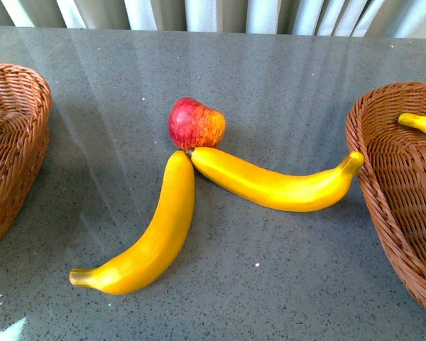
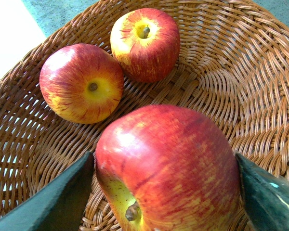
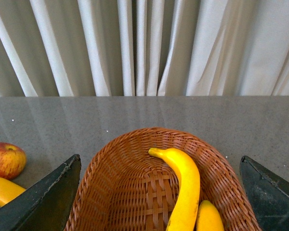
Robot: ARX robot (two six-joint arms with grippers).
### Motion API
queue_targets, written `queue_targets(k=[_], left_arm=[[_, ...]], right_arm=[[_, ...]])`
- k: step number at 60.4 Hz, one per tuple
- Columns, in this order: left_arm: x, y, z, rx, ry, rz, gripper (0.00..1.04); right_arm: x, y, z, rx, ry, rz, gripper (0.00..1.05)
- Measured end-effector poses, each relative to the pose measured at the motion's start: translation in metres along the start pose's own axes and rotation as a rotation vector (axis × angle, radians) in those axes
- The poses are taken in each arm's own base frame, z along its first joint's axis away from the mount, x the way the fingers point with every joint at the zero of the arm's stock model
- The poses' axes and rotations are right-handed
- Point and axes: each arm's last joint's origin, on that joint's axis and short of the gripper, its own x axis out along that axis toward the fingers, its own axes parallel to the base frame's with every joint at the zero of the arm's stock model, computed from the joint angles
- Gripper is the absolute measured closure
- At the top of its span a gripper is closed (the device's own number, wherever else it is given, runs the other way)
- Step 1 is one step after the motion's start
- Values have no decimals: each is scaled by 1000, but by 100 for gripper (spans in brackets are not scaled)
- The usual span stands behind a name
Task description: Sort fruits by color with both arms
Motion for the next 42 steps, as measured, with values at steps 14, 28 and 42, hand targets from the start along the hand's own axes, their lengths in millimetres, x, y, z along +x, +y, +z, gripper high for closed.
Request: queue_targets(k=[14, 28, 42], left_arm=[[-4, -13, -5, 48, 11, -71, 9], [-13, -64, 3, 147, -8, -229, 9], [-17, -120, 1, 241, -14, -367, 9]], right_arm=[[0, 0, 0, 0, 0, 0, 9], [0, 0, 0, 0, 0, 0, 9], [0, 0, 0, 0, 0, 0, 9]])
